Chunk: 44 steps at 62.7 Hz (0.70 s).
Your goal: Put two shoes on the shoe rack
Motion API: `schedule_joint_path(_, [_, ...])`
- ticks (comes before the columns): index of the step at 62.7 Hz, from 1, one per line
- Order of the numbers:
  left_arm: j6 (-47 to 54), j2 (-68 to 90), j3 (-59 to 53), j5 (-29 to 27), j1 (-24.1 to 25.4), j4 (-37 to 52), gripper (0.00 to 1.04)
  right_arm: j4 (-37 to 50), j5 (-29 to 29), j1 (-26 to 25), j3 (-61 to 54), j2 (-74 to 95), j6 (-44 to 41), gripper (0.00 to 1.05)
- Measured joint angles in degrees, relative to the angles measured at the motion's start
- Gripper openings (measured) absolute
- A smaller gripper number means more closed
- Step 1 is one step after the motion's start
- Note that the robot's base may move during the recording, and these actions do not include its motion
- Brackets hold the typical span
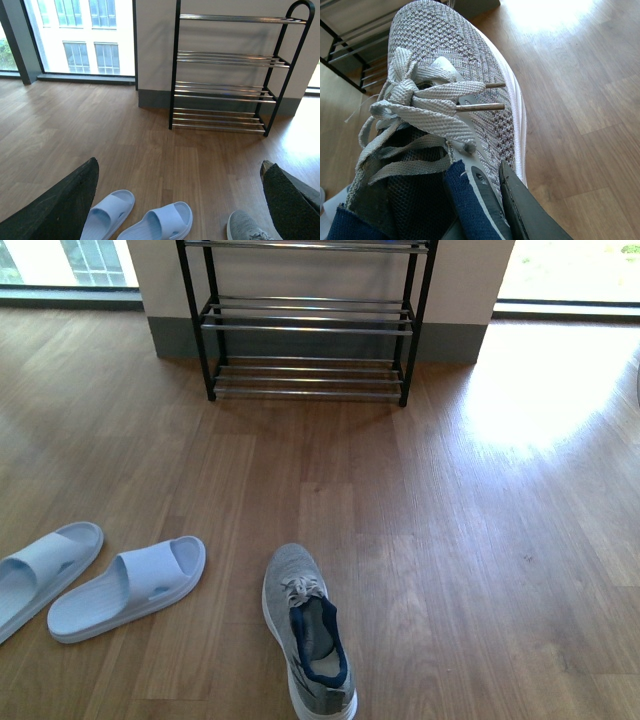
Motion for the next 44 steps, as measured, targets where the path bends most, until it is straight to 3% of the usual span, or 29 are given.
schedule_joint_path(44, [0.0, 0.0, 0.0, 0.0, 0.0, 0.0, 0.95, -0.1, -0.2, 0.0, 0.1, -0.7, -0.1, 0.01])
